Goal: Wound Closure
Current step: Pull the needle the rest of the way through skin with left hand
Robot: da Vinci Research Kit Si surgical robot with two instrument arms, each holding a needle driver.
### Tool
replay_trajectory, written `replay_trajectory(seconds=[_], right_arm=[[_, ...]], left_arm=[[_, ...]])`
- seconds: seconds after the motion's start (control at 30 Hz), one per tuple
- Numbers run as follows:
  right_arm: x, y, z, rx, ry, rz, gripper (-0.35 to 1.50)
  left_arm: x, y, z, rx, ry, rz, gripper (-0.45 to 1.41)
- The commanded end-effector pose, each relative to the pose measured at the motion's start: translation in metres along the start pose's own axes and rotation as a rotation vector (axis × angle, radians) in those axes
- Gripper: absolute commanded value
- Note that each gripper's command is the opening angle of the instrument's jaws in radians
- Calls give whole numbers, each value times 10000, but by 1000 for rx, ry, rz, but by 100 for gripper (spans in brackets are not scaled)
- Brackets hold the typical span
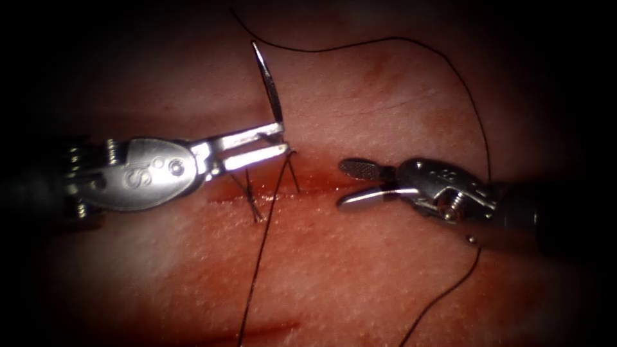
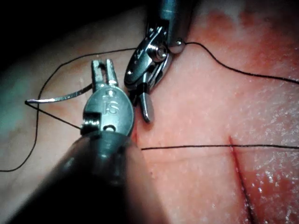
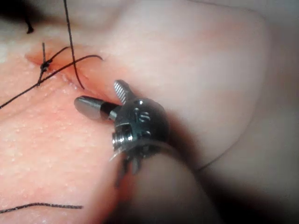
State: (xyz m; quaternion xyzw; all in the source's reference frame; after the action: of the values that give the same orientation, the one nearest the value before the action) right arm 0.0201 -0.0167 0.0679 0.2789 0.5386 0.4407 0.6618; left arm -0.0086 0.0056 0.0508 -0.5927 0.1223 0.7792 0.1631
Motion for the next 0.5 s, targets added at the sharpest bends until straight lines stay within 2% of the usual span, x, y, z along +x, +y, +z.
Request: replay_trajectory(seconds=[0.03,0.17,0.37,0.5], right_arm=[[-1,1,8,0,0,-2,62],[-2,-1,6,-24,-3,4,61],[0,-6,0,-64,3,48,64],[6,-10,-5,-81,7,136,109]], left_arm=[[0,-8,8,9,-3,12,-45],[7,-24,12,28,-5,46,-45],[-9,12,11,29,2,81,-45],[-32,46,12,17,-7,70,-45]])
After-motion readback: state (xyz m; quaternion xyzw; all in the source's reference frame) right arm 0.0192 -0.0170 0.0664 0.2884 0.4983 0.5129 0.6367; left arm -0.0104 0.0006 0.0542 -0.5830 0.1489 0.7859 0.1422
